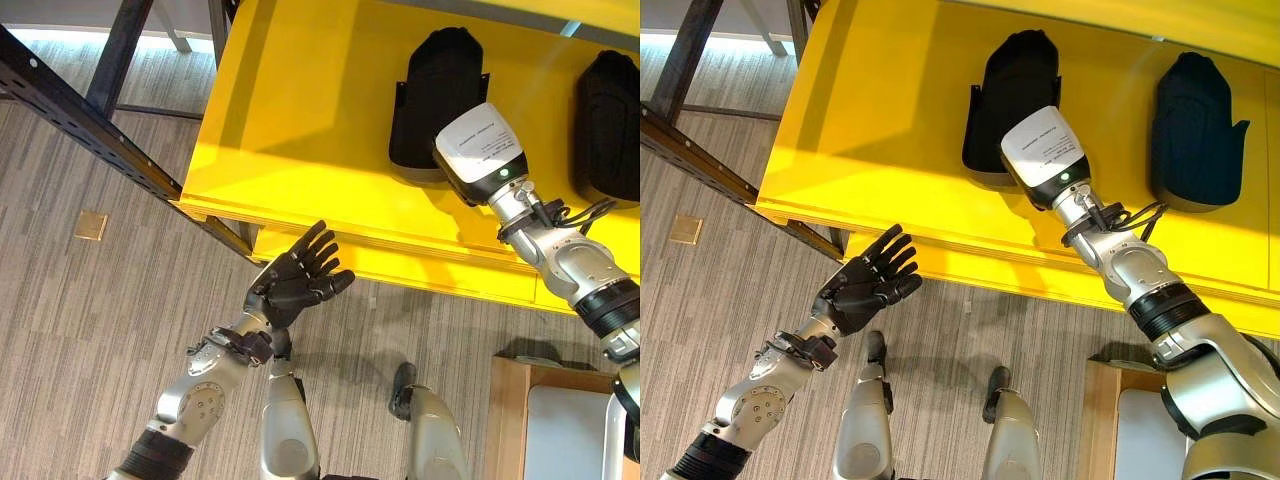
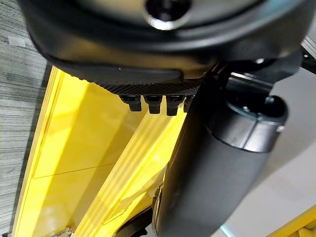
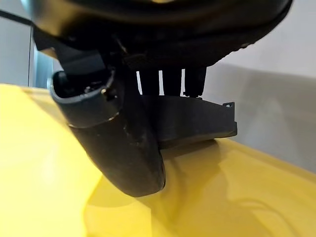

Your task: Move parts from the plastic box to the shelf.

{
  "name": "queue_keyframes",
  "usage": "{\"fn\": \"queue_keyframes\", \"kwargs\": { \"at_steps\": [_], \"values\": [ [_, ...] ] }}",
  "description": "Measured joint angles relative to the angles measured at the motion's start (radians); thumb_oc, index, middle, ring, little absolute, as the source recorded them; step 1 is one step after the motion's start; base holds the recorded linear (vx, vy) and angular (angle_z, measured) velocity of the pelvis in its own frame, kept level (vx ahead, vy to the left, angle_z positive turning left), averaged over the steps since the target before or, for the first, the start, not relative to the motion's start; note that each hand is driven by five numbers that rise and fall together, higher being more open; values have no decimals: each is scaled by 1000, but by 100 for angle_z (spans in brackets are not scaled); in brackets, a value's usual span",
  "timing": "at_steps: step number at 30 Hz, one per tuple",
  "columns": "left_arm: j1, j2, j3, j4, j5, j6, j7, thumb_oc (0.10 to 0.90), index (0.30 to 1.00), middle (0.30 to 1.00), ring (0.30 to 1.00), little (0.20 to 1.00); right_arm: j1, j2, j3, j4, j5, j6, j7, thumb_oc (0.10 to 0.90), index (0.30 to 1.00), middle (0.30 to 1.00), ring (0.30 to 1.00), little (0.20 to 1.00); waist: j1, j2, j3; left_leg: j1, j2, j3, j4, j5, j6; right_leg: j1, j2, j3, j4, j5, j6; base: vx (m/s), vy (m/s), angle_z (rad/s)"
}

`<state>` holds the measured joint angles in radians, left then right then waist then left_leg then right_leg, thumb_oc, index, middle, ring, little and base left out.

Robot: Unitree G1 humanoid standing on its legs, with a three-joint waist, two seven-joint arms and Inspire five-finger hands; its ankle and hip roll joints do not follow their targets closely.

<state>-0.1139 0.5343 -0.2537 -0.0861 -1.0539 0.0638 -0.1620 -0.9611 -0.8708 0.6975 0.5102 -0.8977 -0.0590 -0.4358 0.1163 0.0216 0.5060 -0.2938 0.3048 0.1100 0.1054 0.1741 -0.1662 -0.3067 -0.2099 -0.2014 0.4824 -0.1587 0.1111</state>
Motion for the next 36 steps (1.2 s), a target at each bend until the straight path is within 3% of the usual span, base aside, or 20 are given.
{"fn": "queue_keyframes", "kwargs": {
  "at_steps": [12, 25, 36],
  "values": [
    [-2, 0, 3, 0, -2, -34, 0, 900, 1000, 1000, 1000, 1000, -75, -7, 43, 84, 16, -11, -12, 400, 300, 300, 300, 300, 4, 11, -1, 1, -13, 4, 7, 0, 4, -1, -16, -1, 12, -1, 1, 0, 0, 0],
    [12, 0, -1, 1, -2, -50, -3, 900, 1000, 1000, 1000, 1000, -103, -47, 116, 83, -40, -87, -12, 400, 300, 300, 300, 300, 0, 20, -1, 3, -13, 4, 8, 2, 6, -2, -17, -1, 18, -1, 1, 0, 0, 0],
    [13, 0, -3, 4, -2, -67, -4, 900, 1000, 1000, 1000, 1000, -107, -47, 144, 85, -44, -56, -10, 400, 300, 300, 300, 300, 1, 21, -1, 7, -12, 5, 7, 4, 8, -2, -21, -1, 24, -1, 1, 0, 0, 0]
  ]
}}
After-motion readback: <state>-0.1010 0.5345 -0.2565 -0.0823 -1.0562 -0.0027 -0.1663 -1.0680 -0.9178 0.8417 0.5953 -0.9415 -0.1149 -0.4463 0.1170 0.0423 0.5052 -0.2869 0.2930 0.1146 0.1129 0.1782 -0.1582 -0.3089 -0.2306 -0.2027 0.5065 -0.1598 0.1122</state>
